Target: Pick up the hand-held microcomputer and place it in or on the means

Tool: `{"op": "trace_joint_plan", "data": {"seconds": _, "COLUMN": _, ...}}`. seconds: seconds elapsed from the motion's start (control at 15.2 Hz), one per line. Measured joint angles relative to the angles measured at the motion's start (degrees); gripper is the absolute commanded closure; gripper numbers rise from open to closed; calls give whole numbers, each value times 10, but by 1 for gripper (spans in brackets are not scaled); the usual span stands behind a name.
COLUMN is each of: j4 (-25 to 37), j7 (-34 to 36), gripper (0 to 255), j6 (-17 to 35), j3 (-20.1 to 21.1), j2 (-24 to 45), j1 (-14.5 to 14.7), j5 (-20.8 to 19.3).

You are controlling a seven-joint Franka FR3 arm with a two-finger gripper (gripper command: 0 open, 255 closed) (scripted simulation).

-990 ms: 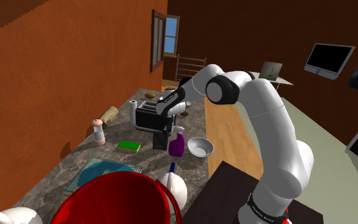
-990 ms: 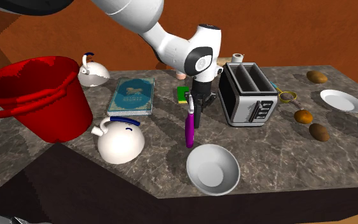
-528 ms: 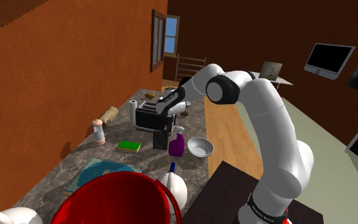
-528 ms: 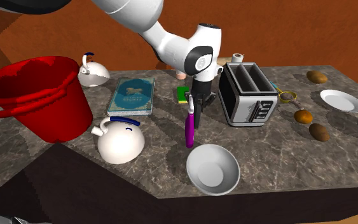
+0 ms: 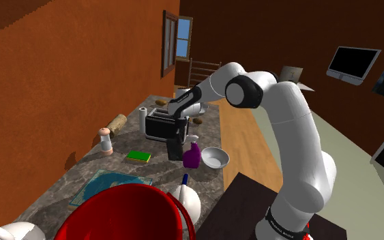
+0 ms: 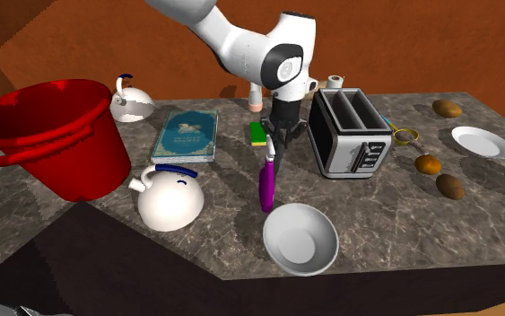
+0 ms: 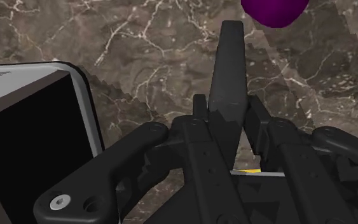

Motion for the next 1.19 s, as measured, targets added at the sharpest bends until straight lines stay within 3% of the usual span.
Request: {"op": "trace_joint_plan", "data": {"seconds": 1.19, "j4": 19, "j7": 9, "gripper": 255, "j6": -97, "j3": -10, "j2": -78, "j1": 6, "j5": -15}}
